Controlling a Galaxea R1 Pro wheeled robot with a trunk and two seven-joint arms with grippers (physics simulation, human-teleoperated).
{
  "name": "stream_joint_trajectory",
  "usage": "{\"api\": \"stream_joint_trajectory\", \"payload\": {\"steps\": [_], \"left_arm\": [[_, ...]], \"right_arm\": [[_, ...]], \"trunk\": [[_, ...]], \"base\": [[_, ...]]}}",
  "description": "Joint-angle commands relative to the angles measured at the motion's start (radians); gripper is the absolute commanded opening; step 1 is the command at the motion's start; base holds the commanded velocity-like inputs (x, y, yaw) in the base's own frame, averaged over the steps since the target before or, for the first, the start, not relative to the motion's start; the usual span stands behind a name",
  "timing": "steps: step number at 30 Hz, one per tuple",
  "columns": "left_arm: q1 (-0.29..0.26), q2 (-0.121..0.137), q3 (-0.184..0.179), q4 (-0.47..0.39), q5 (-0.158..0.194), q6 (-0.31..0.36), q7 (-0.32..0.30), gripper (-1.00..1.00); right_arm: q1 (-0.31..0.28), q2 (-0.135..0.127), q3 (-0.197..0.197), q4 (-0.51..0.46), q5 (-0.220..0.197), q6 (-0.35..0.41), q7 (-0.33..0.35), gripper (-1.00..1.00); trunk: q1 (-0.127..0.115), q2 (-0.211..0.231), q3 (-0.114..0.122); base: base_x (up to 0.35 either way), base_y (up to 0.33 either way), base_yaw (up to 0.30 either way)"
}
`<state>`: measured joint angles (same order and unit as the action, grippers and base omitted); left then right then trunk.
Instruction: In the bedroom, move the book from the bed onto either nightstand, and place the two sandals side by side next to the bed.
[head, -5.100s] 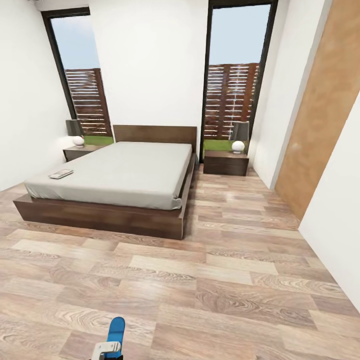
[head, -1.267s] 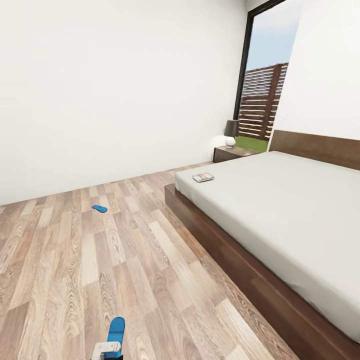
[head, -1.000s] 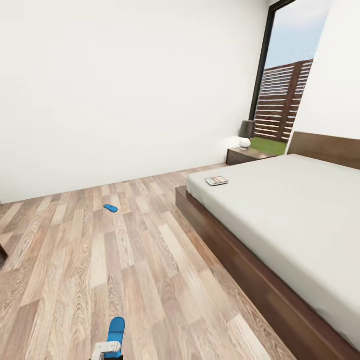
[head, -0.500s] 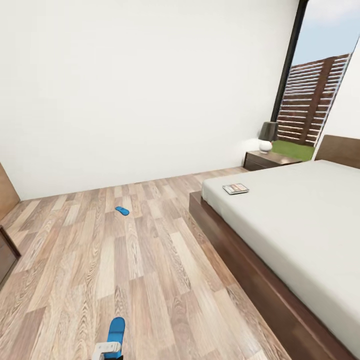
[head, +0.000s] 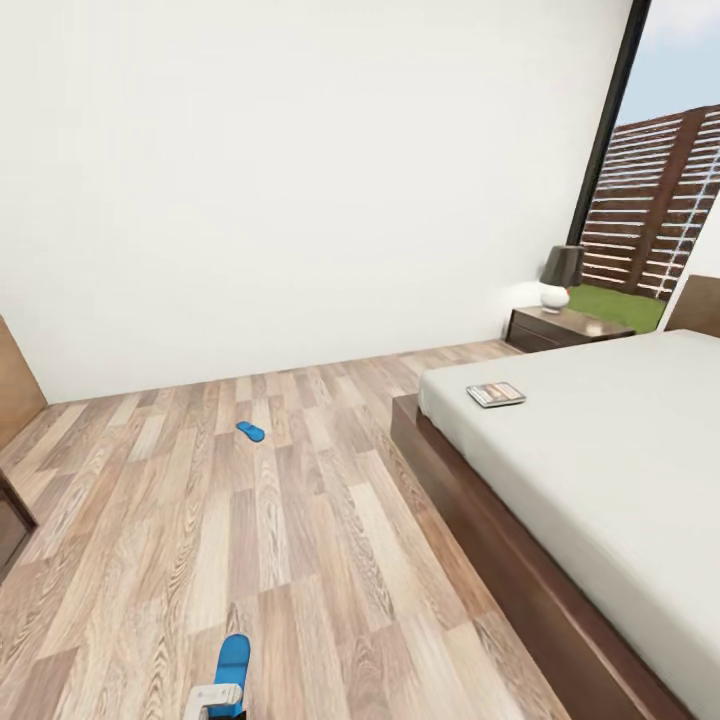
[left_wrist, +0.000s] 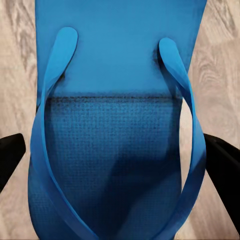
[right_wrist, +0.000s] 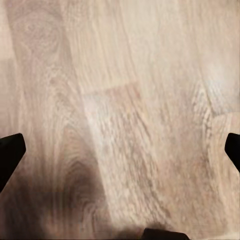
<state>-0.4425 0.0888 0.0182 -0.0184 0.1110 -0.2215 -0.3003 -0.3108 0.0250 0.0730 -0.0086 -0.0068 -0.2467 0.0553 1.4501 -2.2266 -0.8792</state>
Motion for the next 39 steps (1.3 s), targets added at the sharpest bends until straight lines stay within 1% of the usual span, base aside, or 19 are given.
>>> {"api": "stream_joint_trajectory", "payload": {"steps": [1,30,39], "left_arm": [[-0.001,0.000,0.002,0.001,0.010,0.000,-0.007,-1.00],[-0.001,0.000,0.002,0.001,0.010,0.000,-0.007,-1.00],[-0.001,0.000,0.002,0.002,0.010,0.000,-0.007,-1.00]], "right_arm": [[-0.001,0.000,0.007,0.001,-0.001,-0.003,0.000,1.00],[-0.001,0.000,0.007,0.001,-0.001,-0.003,0.000,1.00],[-0.001,0.000,0.007,0.001,-0.001,-0.003,0.000,1.00]], "trunk": [[0.000,0.000,-0.001],[0.000,0.000,-0.001],[0.000,0.000,-0.001]], "base": [[0.328,0.000,0.279],[0.326,0.000,0.286],[0.323,0.000,0.042]]}}
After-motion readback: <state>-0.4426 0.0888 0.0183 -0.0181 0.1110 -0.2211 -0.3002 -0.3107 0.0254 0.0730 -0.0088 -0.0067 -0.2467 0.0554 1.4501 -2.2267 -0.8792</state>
